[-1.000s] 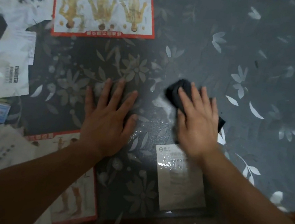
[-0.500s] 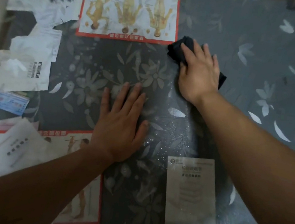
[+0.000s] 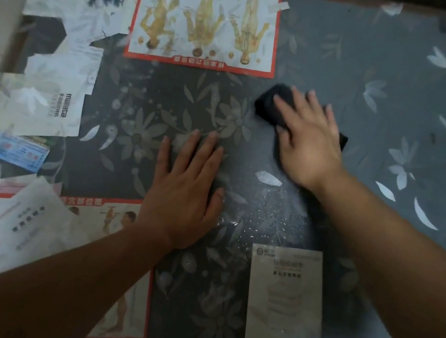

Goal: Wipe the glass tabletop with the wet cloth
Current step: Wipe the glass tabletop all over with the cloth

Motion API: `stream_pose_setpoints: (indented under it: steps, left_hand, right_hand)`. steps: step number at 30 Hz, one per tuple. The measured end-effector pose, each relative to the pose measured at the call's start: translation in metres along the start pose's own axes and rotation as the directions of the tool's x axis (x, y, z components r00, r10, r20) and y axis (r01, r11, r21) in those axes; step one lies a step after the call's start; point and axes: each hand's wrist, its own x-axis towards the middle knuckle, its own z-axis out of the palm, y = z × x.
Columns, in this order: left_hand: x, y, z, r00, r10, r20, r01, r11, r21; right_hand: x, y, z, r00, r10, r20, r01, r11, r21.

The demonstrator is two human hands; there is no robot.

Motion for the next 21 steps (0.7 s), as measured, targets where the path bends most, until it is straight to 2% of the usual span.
stream_pose_setpoints:
  steps: [2, 3, 6, 8, 10, 12, 14, 17, 19, 21]
  left_hand:
    - [0.001, 0.000, 0.000, 1.000, -0.002, -0.001, 0.002, 1.000, 0.001]
    - [0.001, 0.000, 0.000, 1.000, -0.002, 0.006, 0.002, 1.000, 0.005]
    - [0.000, 0.000, -0.001, 1.000, 0.005, 0.015, -0.005, 1.000, 0.010]
    - [0.000, 0.000, -0.002, 1.000, 0.003, 0.015, -0.003, 1.000, 0.002]
    - [0.001, 0.001, -0.003, 1.000, -0.003, 0.014, 0.003, 1.000, -0.011]
    - [0.002, 0.001, -0.002, 1.000, -0.003, 0.014, 0.003, 1.000, -0.017]
    - [0.002, 0.000, -0.002, 1.000, -0.002, 0.012, 0.002, 1.000, -0.011]
    - [0.002, 0.000, -0.003, 0.999, -0.005, 0.035, 0.005, 1.000, -0.014]
    - [0.001, 0.000, -0.003, 0.999, -0.002, 0.042, 0.002, 1.000, -0.014]
    - [0.001, 0.000, -0.004, 0.999, 0.003, 0.044, -0.003, 1.000, -0.012]
  right_hand:
    - [0.027, -0.016, 0.003, 0.996, 0.082, -0.028, -0.082, 0.997, -0.007]
    - [0.026, -0.022, 0.004, 0.999, 0.040, -0.028, -0.040, 0.999, -0.008]
    - [-0.027, -0.020, 0.009, 0.966, -0.258, 0.027, 0.259, 0.966, -0.024]
    - [-0.052, -0.010, 0.006, 0.945, -0.314, 0.089, 0.316, 0.948, -0.019]
    - [-0.025, -0.002, 0.001, 0.975, -0.214, 0.058, 0.216, 0.976, -0.022]
    - [0.032, -0.008, -0.001, 1.000, -0.018, 0.000, 0.018, 1.000, -0.021]
    - [0.080, -0.024, 0.002, 0.999, 0.048, -0.013, -0.049, 0.998, -0.025]
    - [0.086, -0.044, 0.010, 0.993, -0.117, 0.026, 0.118, 0.992, -0.040]
    - [0.052, -0.040, 0.012, 0.947, -0.315, 0.067, 0.318, 0.948, -0.032]
    - [0.028, -0.028, 0.006, 0.888, -0.438, 0.140, 0.444, 0.896, -0.014]
